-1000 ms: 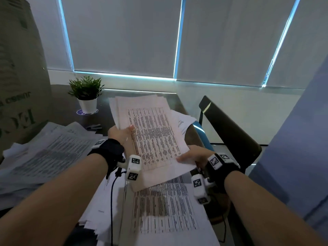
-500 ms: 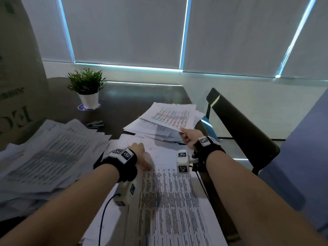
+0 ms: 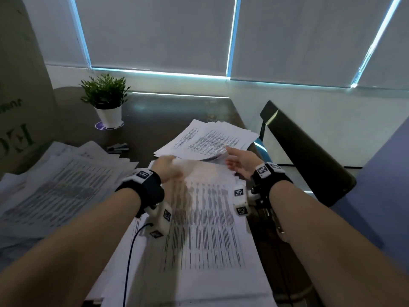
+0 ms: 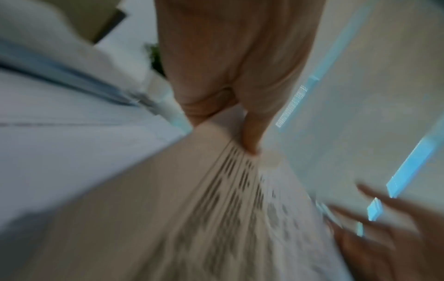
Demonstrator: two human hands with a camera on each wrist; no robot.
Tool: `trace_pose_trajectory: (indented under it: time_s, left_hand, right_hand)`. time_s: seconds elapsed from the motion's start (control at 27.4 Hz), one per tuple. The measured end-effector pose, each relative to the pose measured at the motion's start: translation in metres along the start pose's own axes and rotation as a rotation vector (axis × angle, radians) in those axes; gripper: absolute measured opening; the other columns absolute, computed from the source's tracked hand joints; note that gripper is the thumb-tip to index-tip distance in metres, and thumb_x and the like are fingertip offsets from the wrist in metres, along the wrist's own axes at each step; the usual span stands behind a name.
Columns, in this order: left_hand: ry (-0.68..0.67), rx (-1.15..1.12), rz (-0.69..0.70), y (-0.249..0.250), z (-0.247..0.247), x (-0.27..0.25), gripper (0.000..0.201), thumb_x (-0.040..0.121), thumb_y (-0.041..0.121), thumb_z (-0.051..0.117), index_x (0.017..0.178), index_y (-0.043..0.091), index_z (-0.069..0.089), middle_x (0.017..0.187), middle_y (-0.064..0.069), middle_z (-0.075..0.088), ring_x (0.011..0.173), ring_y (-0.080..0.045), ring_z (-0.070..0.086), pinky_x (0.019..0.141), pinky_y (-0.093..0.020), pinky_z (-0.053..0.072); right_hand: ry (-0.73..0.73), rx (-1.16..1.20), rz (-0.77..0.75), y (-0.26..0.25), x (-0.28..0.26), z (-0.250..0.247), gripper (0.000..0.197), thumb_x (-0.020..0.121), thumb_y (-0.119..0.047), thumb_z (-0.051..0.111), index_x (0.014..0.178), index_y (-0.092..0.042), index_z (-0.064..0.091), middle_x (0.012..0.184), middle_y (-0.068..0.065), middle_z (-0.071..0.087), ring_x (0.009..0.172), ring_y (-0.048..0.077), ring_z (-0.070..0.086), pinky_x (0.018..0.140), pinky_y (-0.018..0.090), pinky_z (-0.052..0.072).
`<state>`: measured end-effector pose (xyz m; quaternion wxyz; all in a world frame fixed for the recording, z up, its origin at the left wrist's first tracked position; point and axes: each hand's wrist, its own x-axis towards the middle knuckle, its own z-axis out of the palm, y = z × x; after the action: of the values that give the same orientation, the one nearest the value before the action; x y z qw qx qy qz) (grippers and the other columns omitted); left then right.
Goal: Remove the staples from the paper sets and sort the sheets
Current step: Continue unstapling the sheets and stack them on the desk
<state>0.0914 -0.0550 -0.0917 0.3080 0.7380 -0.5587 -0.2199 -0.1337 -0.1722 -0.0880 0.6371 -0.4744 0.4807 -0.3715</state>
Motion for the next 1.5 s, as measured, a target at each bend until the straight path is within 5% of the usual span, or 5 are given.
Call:
trace_pose_trajectory:
  time_s: [0.4, 0.62, 0.77, 1.1, 1.5]
  left_hand:
    - [0.611, -0.903, -0.017, 0.018, -0.069, 0.036, 0.035, 0.087, 0.005, 0.058, 0.12, 0.01, 0.047, 0.118, -0.015, 0.057, 0.105, -0.028, 0.059, 0.089, -0.041, 0.051]
    - [-0.028, -0.338, -0.335, 0.018, -0.024, 0.016, 0.019, 0.098, 0.022, 0.046, 0.102, 0.003, 0.05, 0.087, -0.011, 0.053, 0.061, -0.018, 0.047, 0.056, -0.027, 0.038]
    - [-0.466, 0.536, -0.203, 0.018, -0.015, -0.006, 0.046, 0.081, 0.04, 0.072, 0.117, 0.015, 0.058, 0.113, -0.002, 0.061, 0.098, -0.02, 0.059, 0.081, -0.027, 0.046]
    - [-0.356, 0.585, -0.083, -0.003, -0.013, -0.013, 0.02, 0.083, 0.03, 0.072, 0.091, 0.017, 0.06, 0.102, -0.003, 0.059, 0.089, -0.018, 0.053, 0.072, -0.023, 0.039]
    - [0.021, -0.135, -0.277, 0.0, 0.004, -0.018, 0.04, 0.075, 0.024, 0.081, 0.109, 0.009, 0.064, 0.113, -0.009, 0.06, 0.109, -0.027, 0.056, 0.091, -0.033, 0.046]
  right_hand:
    - [-0.196, -0.441, 0.089, -0.011, -0.022, -0.018, 0.045, 0.087, -0.031, 0.072, 0.122, -0.003, 0.063, 0.109, 0.012, 0.071, 0.099, 0.029, 0.07, 0.091, 0.046, 0.056]
    - [0.016, 0.144, 0.172, -0.011, -0.001, -0.001, 0.012, 0.101, 0.002, 0.04, 0.106, -0.003, 0.049, 0.065, 0.008, 0.049, 0.036, 0.009, 0.044, 0.029, 0.016, 0.033]
    - [0.025, 0.249, 0.206, -0.006, 0.01, 0.009, 0.015, 0.101, 0.006, 0.033, 0.109, 0.007, 0.046, 0.086, 0.015, 0.051, 0.069, 0.016, 0.055, 0.043, 0.017, 0.049]
    - [0.012, 0.361, 0.091, -0.007, 0.01, 0.019, 0.035, 0.095, -0.007, 0.062, 0.126, 0.003, 0.054, 0.121, 0.019, 0.061, 0.101, 0.031, 0.063, 0.064, 0.034, 0.062]
    - [-0.154, -1.445, 0.139, -0.048, -0.108, -0.042, 0.017, 0.089, -0.034, 0.069, 0.089, -0.019, 0.06, 0.076, -0.005, 0.054, 0.064, 0.008, 0.05, 0.055, 0.019, 0.04]
